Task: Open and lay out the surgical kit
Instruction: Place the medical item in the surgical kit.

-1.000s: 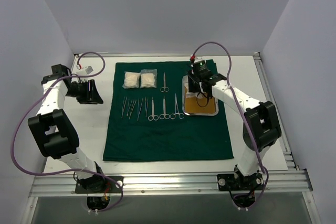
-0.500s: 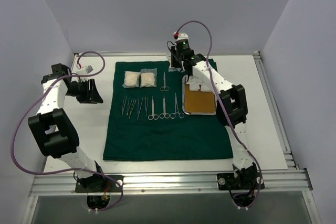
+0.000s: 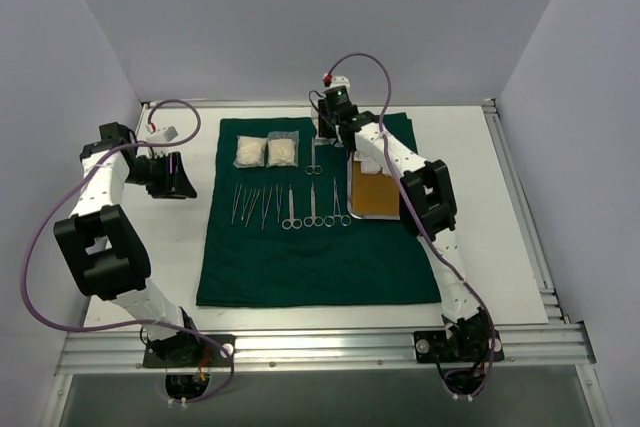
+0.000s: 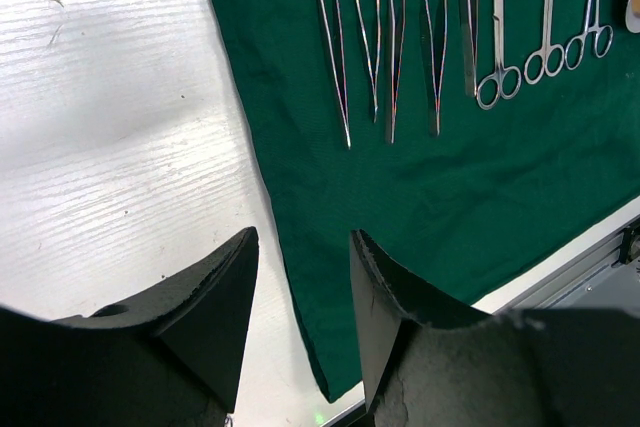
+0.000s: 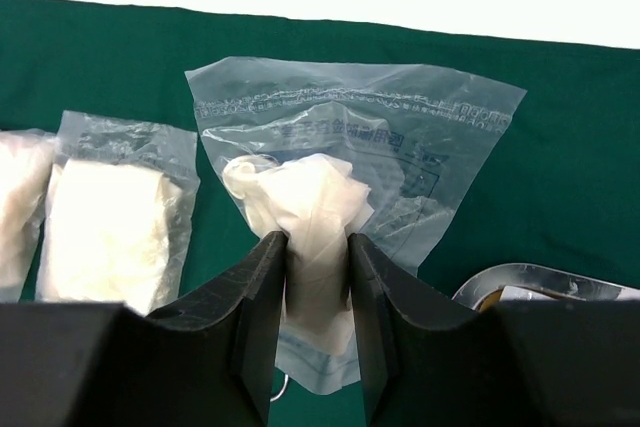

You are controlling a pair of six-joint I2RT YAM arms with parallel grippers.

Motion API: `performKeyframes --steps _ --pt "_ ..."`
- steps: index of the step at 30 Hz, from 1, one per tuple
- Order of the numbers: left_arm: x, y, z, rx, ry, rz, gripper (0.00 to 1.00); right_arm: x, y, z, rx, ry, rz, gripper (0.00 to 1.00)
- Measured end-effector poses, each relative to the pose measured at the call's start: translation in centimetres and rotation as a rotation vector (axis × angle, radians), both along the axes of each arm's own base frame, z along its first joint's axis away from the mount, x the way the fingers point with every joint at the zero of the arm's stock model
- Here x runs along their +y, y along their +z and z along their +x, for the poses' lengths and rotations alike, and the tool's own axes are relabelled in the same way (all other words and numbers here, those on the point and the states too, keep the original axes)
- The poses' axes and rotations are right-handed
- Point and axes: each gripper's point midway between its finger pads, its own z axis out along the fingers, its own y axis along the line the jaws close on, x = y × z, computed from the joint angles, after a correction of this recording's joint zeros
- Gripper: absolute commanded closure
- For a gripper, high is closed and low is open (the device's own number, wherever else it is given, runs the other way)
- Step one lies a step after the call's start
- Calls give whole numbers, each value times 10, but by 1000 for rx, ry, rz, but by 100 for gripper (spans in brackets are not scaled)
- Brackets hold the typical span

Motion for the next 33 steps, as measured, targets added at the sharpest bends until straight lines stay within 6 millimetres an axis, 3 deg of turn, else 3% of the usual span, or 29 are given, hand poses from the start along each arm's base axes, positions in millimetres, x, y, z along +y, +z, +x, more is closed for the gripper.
performKeyframes --steps 4,13,27,33 --pt "0 0 0 0 0 0 50 -2 -12 2 6 -12 -14 70" --pt "0 0 0 0 0 1 50 -7 -66 0 76 -20 -70 66" --pt "0 -1 0 4 0 0 49 -9 -72 2 72 -49 -61 50" --pt "0 -3 0 9 0 -2 49 -8 -64 2 61 -51 -51 47"
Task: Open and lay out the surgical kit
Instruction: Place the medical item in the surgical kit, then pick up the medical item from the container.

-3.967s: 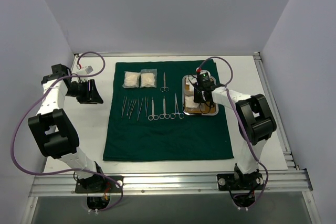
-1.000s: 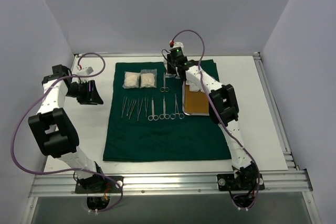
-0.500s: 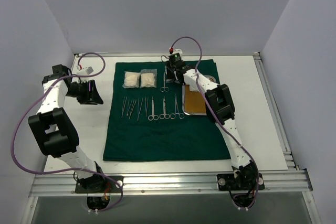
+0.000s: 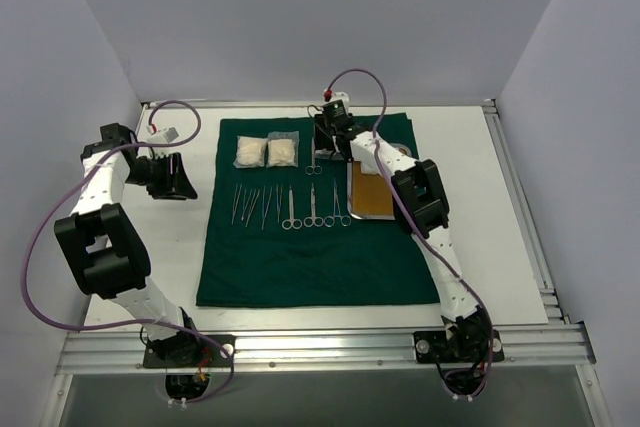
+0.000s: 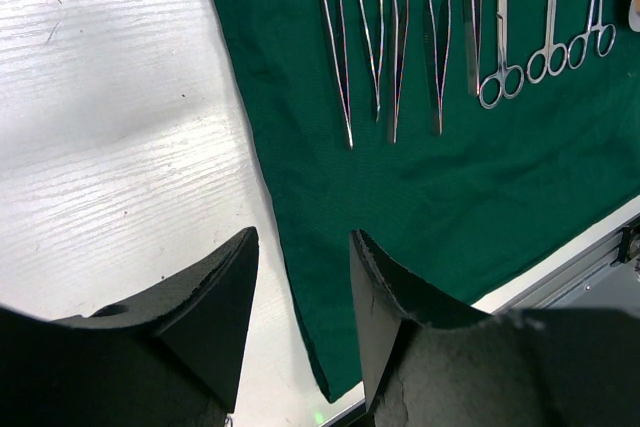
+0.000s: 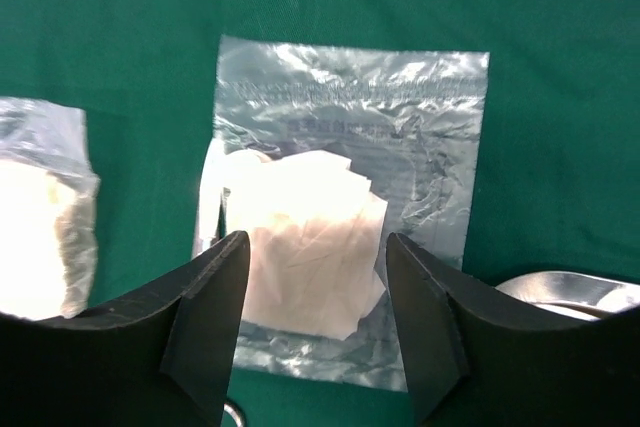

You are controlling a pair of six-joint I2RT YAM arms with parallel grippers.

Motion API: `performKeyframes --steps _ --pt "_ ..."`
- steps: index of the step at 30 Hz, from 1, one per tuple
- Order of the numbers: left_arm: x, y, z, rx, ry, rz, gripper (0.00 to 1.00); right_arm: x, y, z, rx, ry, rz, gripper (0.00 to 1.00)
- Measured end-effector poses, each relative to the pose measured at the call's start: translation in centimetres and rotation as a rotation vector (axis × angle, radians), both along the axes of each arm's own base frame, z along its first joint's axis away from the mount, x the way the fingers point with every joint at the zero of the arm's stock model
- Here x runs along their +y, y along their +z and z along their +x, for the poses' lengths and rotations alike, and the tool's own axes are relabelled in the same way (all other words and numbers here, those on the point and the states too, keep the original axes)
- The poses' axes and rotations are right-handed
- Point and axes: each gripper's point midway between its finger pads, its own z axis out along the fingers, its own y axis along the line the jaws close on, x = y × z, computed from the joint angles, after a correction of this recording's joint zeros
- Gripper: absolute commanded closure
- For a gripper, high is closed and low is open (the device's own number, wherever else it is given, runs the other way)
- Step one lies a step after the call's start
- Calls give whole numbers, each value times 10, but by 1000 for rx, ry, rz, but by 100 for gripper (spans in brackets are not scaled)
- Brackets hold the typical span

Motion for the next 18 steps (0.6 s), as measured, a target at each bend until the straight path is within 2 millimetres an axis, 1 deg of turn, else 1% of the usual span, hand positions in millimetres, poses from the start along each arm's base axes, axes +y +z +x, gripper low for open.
performKeyframes --steps 2,4,7,9,11,13,15,16,18 --pt "0 -1 0 2 0 0 50 0 11 0 -13 0 7 46" --pt "0 -1 0 2 0 0 50 -1 27 -1 -32 0 16 46" --pt "0 -1 0 2 0 0 50 -5 64 -8 -79 0 39 48" --pt "0 -1 0 2 0 0 50 -15 90 -16 -106 -6 54 49" --pt "0 -1 0 1 -1 0 50 -25 116 -24 -142 -10 78 52" --pt "0 -1 0 1 -1 1 50 -43 134 -32 -161 -21 100 55" --pt "0 -1 0 3 -1 0 49 -73 141 -36 -166 -51 116 56" --pt "0 -1 0 2 -1 0 49 -94 139 -37 -153 -71 122 59" --pt "0 -1 0 3 -1 0 49 -130 127 -35 -125 -114 126 64"
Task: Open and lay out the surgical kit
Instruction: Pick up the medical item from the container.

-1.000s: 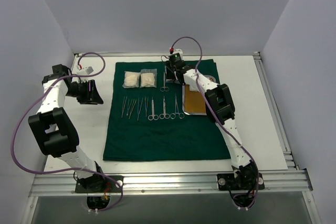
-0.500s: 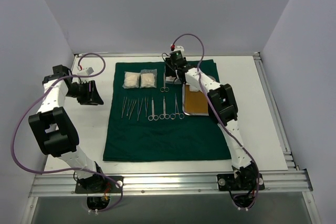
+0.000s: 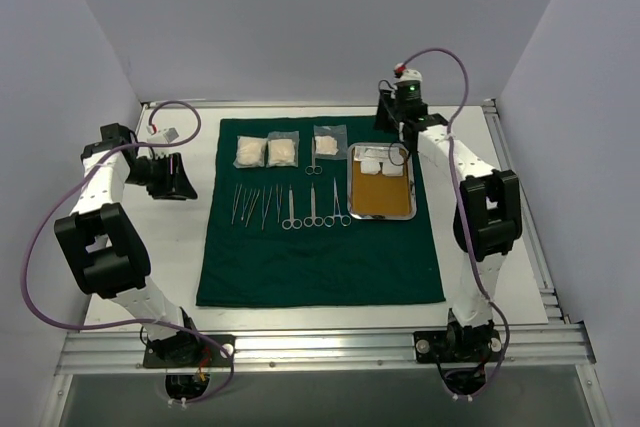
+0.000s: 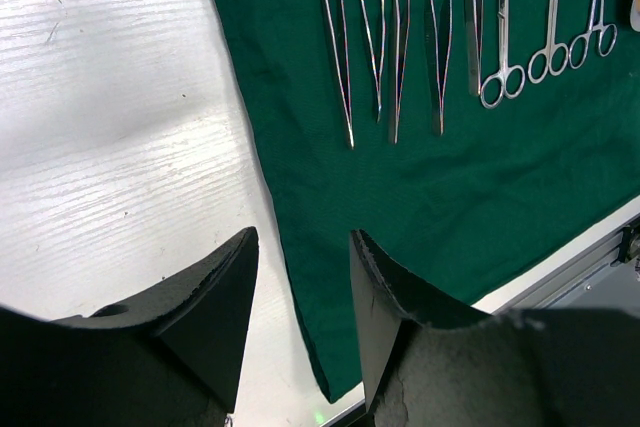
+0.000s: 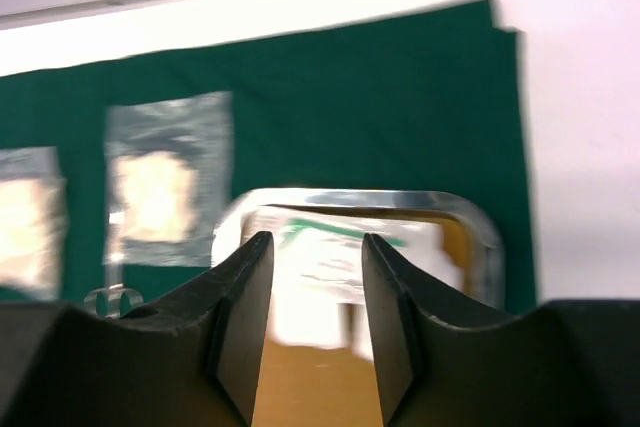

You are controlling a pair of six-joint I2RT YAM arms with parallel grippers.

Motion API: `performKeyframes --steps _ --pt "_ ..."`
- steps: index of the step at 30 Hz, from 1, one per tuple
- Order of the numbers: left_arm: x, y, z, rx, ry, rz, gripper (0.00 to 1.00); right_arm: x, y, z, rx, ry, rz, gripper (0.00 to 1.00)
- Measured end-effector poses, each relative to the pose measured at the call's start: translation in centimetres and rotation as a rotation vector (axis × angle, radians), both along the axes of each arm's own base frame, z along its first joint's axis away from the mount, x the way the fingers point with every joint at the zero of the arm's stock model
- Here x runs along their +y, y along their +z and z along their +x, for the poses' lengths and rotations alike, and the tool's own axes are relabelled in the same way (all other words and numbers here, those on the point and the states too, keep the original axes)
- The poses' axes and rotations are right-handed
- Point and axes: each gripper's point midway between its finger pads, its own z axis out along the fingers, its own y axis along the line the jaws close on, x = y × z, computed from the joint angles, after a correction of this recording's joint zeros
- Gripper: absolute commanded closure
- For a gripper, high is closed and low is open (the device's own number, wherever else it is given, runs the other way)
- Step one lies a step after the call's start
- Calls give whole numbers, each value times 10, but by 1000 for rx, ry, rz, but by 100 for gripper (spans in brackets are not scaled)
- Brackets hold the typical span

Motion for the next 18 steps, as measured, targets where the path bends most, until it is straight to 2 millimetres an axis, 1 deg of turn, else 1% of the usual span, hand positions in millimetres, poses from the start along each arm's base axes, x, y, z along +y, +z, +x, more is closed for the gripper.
performKeyframes --steps 1,3,4,6,8,11,18 --pt "0 0 0 0 0 0 50 -17 -8 1 20 -18 5 67" --pt "0 0 0 1 0 0 50 -49 -29 2 74 -55 10 68" --pt "0 0 0 1 0 0 50 -61 -38 3 101 -67 14 68" --pt "0 0 0 1 1 -1 50 -77 -54 1 145 -82 23 66" --pt "0 0 0 2 1 0 49 -83 -67 0 177 -79 34 64" --pt "0 -1 0 2 1 1 50 -82 -81 -2 208 -60 53 63" --pt "2 -2 0 8 7 12 50 -74 -96 1 225 1 125 67"
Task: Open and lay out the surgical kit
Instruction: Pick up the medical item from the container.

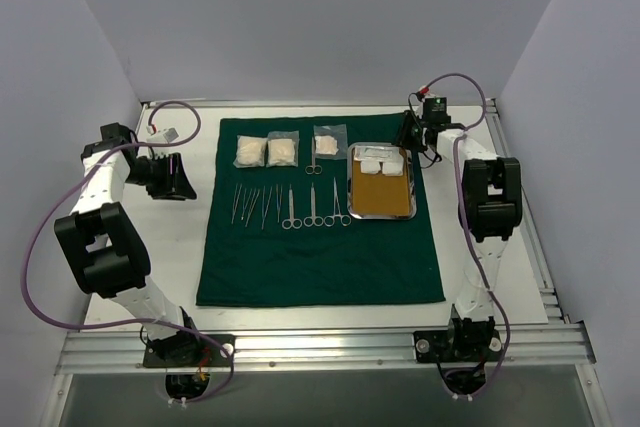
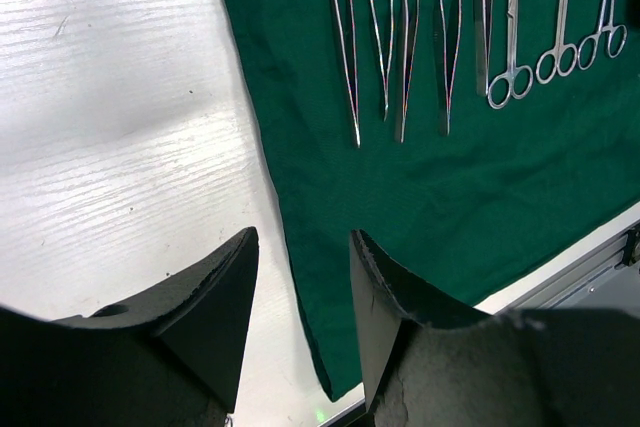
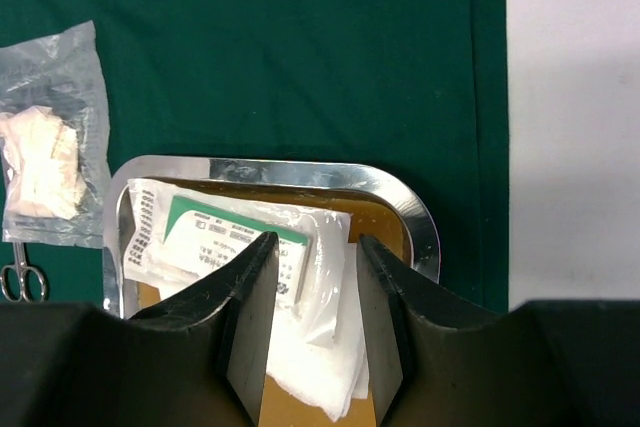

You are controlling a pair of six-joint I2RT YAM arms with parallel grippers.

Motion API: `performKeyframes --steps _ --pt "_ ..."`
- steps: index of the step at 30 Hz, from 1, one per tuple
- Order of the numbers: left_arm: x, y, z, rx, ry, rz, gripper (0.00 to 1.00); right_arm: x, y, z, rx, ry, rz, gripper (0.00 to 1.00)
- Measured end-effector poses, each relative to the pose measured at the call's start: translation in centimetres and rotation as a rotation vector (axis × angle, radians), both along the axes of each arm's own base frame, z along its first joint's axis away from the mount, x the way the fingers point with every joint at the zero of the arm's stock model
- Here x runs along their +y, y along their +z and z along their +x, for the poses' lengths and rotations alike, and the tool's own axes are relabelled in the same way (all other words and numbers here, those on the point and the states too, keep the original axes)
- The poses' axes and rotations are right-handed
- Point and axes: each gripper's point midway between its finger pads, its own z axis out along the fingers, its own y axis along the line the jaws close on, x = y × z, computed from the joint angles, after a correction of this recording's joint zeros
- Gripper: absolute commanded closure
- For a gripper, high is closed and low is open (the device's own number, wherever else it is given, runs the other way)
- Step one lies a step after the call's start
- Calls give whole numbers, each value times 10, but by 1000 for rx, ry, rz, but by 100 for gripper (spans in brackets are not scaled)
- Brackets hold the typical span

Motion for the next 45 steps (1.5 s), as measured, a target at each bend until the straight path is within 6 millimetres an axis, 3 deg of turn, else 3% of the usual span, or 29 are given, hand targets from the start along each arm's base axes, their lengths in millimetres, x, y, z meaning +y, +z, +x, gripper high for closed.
performKeyframes --steps 6,16,25,38,45 --pt "1 0 0 2 2 4 50 -4 -22 -2 42 2 37 67" --pt "1 -1 0 5 6 5 50 -1 -18 2 26 20 87 69" --pt "1 -1 0 5 6 5 50 3 -33 2 43 37 128 70" --pt "1 -1 0 6 6 5 49 5 -32 4 30 54 137 93" --pt "1 -4 0 15 6 2 50 5 -33 4 23 59 133 100"
